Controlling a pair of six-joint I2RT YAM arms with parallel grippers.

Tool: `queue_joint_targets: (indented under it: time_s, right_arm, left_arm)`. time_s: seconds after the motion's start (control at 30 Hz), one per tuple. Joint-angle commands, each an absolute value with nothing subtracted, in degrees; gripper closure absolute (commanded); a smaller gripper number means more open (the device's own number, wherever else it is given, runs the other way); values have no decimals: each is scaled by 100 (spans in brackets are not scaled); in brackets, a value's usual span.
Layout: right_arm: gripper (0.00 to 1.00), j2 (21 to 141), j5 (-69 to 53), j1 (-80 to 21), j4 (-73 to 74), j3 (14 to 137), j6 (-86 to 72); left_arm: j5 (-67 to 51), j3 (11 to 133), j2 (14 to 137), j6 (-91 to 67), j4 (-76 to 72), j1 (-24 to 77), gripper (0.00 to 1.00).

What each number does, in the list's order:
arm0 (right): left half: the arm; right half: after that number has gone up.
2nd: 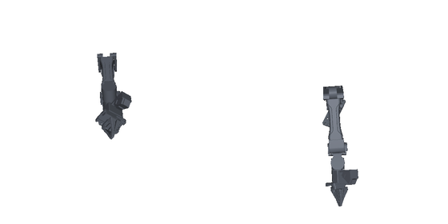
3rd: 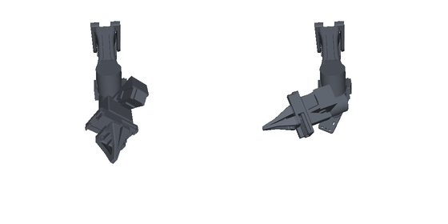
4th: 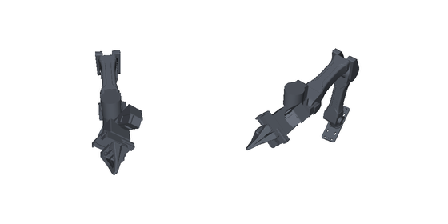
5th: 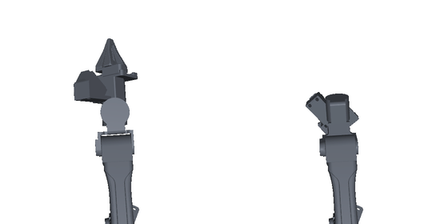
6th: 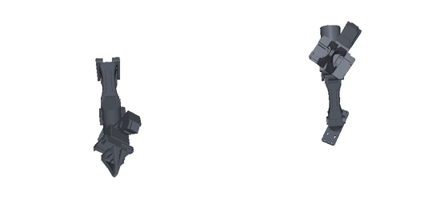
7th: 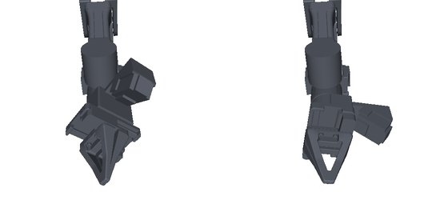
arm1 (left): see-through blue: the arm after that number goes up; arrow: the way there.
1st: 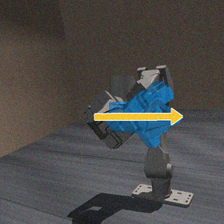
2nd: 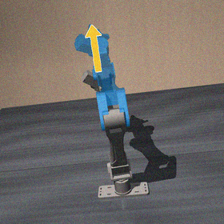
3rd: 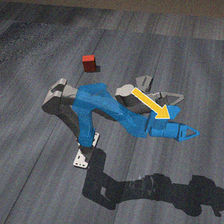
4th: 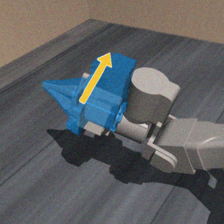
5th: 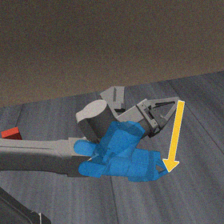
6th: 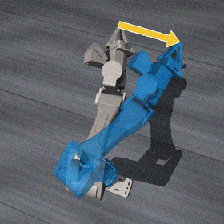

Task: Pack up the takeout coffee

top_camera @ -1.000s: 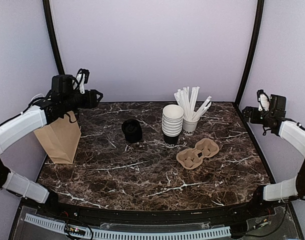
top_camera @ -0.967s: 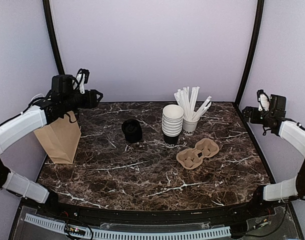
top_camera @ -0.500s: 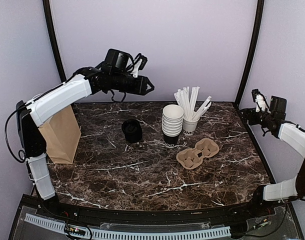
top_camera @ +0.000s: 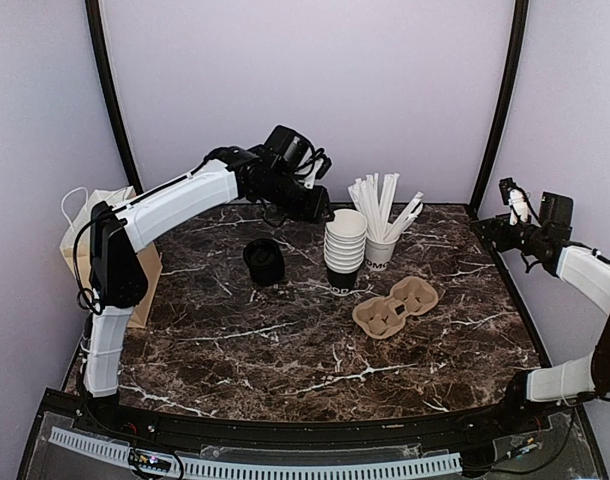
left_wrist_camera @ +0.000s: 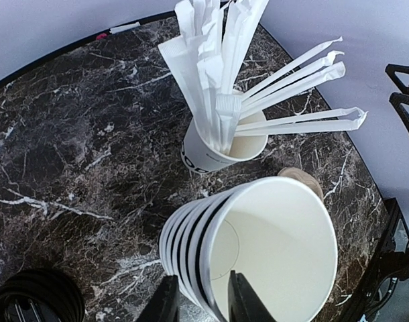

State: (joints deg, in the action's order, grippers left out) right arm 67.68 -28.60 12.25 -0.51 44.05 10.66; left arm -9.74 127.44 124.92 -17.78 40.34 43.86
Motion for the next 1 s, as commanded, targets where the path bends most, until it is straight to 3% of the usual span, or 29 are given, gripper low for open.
queue_joint_targets:
  time_s: [0.0,0.17,0.4,0.97]
  right_arm:
    - [10,6832,-3045,1257,-242,4412,1142]
    - [11,6868,-3067,1252,-193,4447,1151]
    - [11,6870,-3059,1248,-185,4438,1155]
    - [11,6880,-3093,1248,-158,4447,1161]
  left_arm:
    - [-1118,12955,12486,-1887,4230,4529,73]
    - [-1007,12960,12524,-1943,4277,4561,89]
    - [-936,13155,12517,-1973,4388,4579,100]
    - [-653,13906,11971,-1695,4875,4577,100]
